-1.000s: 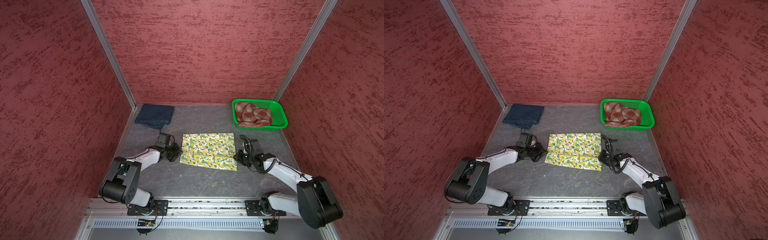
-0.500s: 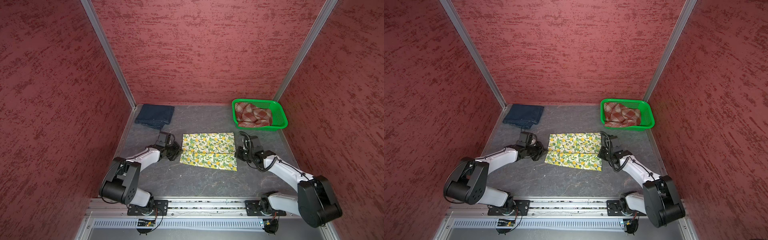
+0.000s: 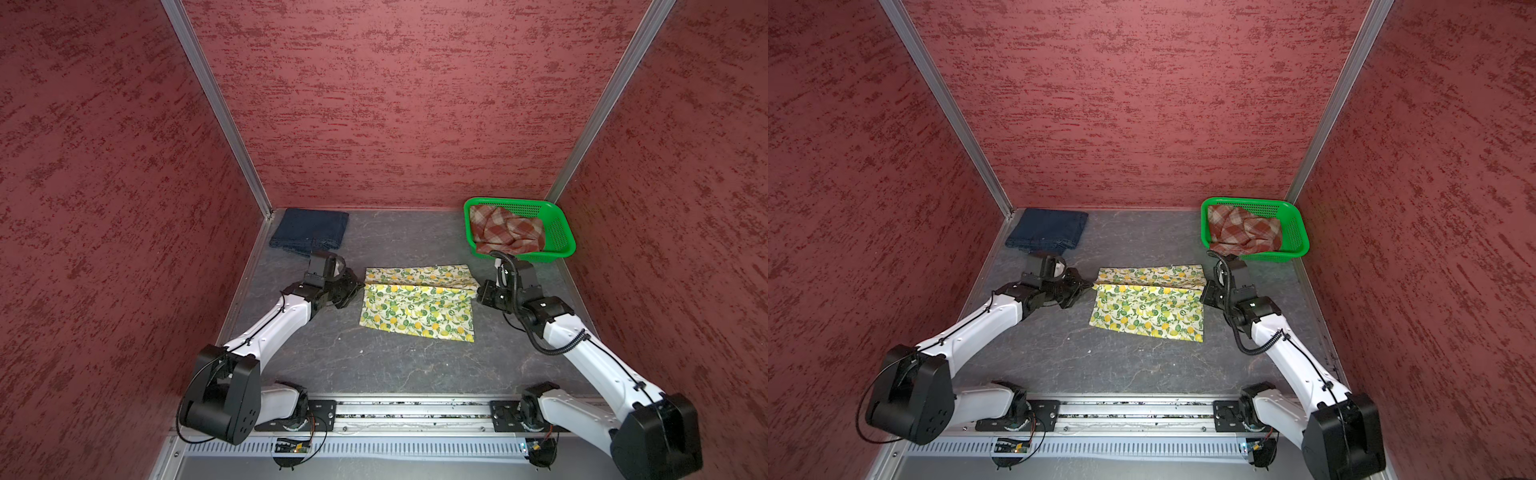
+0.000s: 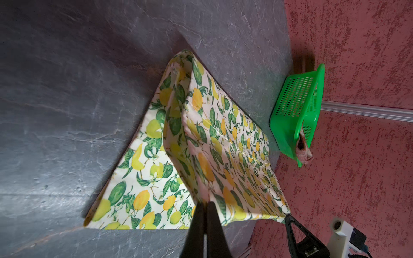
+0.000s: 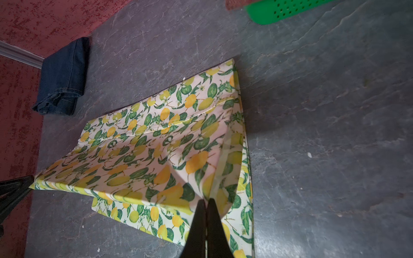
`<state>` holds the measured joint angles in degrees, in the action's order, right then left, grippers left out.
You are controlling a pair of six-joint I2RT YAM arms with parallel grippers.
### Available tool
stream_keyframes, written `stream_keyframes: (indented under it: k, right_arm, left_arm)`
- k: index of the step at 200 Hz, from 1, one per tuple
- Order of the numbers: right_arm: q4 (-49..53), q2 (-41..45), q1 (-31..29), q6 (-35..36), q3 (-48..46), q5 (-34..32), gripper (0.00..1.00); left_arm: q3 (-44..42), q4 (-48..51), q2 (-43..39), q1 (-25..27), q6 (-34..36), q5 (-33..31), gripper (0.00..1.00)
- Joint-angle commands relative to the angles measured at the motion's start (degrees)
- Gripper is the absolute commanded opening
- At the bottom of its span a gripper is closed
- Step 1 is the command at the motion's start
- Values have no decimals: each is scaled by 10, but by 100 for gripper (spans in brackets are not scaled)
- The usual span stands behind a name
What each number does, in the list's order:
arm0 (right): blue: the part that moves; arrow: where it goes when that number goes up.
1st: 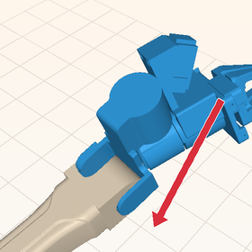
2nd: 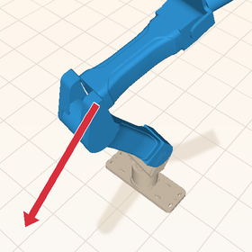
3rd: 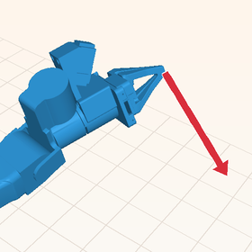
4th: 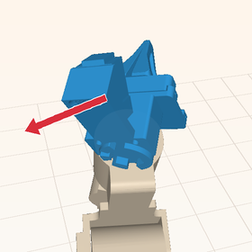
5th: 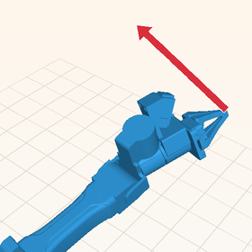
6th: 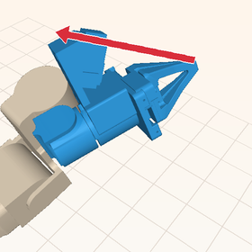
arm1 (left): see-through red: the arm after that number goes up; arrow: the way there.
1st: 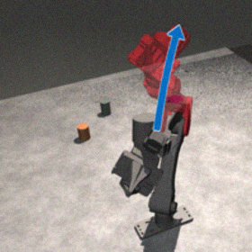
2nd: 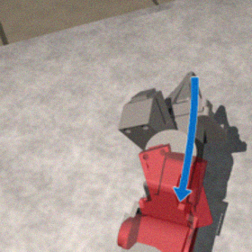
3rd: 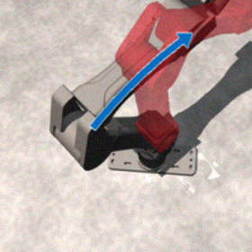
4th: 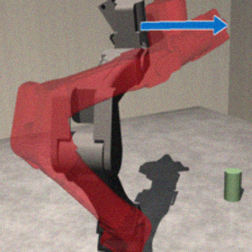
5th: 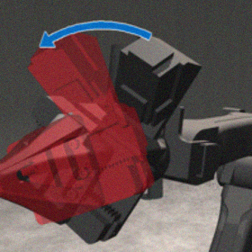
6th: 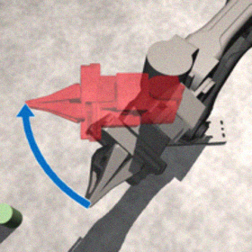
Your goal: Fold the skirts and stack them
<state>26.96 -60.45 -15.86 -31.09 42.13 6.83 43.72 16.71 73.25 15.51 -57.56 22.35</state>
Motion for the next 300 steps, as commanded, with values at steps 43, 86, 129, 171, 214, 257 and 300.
stream_keyframes:
  k: [43,86,129,171,214,257,300]
  right_arm:
    - [40,65,1,-34,-85,16,0]
    - [25,64,1,-45,-139,22,17]
    - [43,55,1,-44,-100,-19,58]
    - [17,13,1,-35,-78,9,43]
    - [33,-15,-11,-37,-70,10,37]
    - [27,-43,-22,-41,-82,-3,37]
    - [-25,-112,-34,-40,-80,8,37]
  left_arm:
    - [-91,-11,-24,1,12,-13,0]
    - [-137,-51,-7,5,6,-11,0]
    - [-143,-48,-65,13,22,-23,67]
    - [-123,3,-94,12,53,-48,76]
    - [-86,56,-48,26,90,-66,53]
    - [-45,93,9,65,124,-108,46]
    - [-31,95,52,69,135,-114,49]
